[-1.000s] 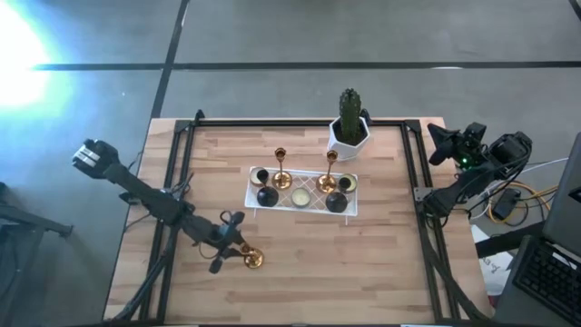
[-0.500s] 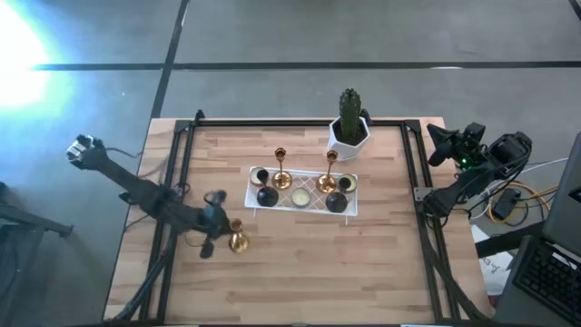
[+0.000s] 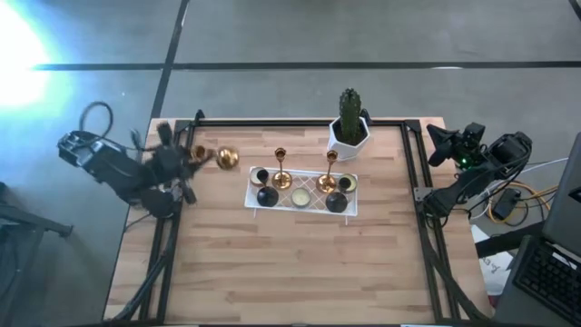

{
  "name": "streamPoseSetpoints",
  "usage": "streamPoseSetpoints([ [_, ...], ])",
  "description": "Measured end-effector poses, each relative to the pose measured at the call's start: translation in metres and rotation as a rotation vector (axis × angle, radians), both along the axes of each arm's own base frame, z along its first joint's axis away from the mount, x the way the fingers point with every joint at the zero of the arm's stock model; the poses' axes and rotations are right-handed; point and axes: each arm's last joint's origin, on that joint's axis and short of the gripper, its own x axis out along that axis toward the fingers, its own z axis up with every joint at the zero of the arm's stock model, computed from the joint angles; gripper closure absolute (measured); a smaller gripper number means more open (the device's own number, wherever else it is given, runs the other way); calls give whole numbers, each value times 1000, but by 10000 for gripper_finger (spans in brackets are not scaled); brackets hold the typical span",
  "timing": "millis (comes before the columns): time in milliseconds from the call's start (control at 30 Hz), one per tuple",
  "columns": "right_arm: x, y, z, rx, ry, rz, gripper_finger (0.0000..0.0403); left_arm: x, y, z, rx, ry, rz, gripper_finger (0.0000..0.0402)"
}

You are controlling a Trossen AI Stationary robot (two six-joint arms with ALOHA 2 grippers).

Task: Pick & Place candle stick holders
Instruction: Put the gold candle holder on the shelf

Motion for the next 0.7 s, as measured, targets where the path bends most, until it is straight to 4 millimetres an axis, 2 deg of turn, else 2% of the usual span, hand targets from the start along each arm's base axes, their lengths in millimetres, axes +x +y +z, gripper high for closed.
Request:
streamPoseSetpoints([
  [167, 0, 0, 0, 0, 0, 0, 394, -7, 11, 36, 75, -31, 72, 382],
  [333, 0, 0, 0, 0, 0, 0, 394, 2, 24, 60, 135, -22, 143, 382],
  [500, 0, 0, 0, -1, 1, 0, 394, 23, 48, 71, 142, -8, 83, 382],
  [700, 0, 0, 0, -1, 1, 0, 394, 46, 92, 77, 81, 0, -39, 382],
])
